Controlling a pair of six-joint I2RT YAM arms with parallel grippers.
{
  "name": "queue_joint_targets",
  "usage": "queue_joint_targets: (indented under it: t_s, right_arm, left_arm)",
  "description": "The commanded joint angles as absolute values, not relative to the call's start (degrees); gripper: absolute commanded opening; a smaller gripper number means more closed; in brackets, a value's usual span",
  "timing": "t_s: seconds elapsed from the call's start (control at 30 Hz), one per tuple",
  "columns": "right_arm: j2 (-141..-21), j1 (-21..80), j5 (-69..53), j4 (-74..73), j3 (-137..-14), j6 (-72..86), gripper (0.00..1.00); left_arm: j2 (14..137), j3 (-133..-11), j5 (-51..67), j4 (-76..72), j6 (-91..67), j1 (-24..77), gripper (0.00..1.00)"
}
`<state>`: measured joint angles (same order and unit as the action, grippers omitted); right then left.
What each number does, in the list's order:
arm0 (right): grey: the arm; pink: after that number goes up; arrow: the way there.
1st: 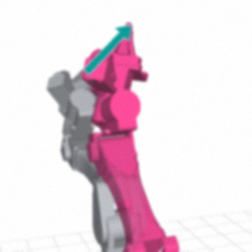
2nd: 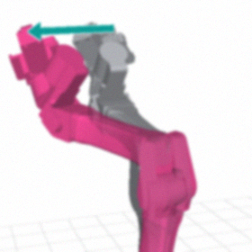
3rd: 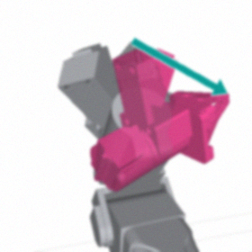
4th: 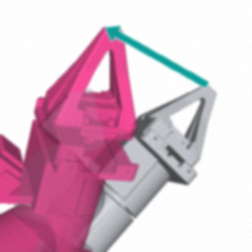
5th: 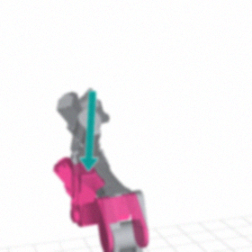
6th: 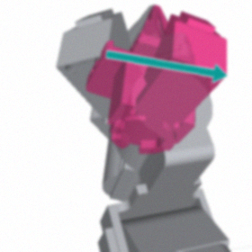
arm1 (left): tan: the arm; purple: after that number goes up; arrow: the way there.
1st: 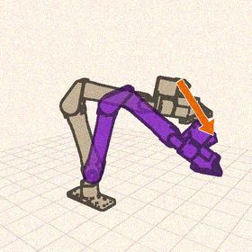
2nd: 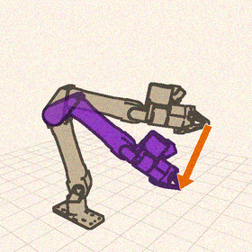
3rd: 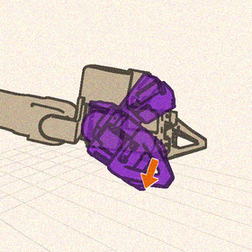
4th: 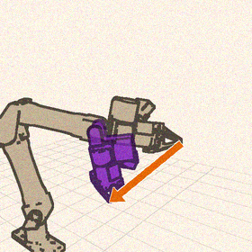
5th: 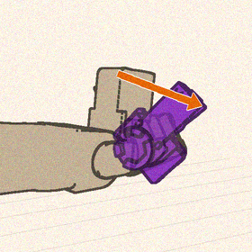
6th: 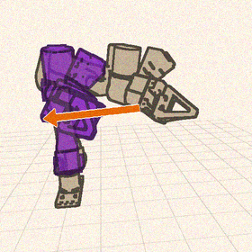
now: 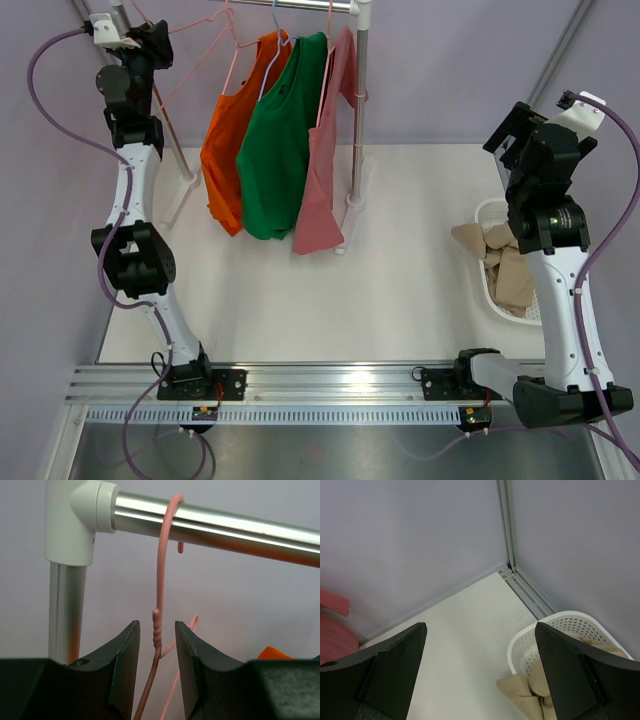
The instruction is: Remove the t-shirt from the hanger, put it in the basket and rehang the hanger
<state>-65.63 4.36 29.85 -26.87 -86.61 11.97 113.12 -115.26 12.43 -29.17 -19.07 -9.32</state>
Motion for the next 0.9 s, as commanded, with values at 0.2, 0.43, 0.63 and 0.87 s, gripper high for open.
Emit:
queue_joint_targets:
  t_s: [0.2, 0.43, 0.63, 0.87]
  right_arm:
    - [-62.84, 5.27, 26.02, -25.05, -87.98, 11.08, 0.99]
    - [-62.14, 5.36, 24.08, -25.84, -88.15, 11.51, 0.99]
    - [-61.79, 5.36, 22.85, -25.84, -88.33, 11.86, 0.99]
    - [-62.14, 5.54, 21.89, -26.37, -89.21, 13.01, 1.0]
  left_arm:
    - [103.64, -108.47, 11.16, -32.6, -16.62, -9.58, 0.44]
    - [92.3, -97.74, 7.74, -35.94, -13.1, -9.58, 0.44]
    - [85.52, -92.98, 8.33, -36.93, -11.87, -9.58, 0.45]
    - [85.87, -97.38, 18.18, -30.24, -18.36, -9.49, 0.37]
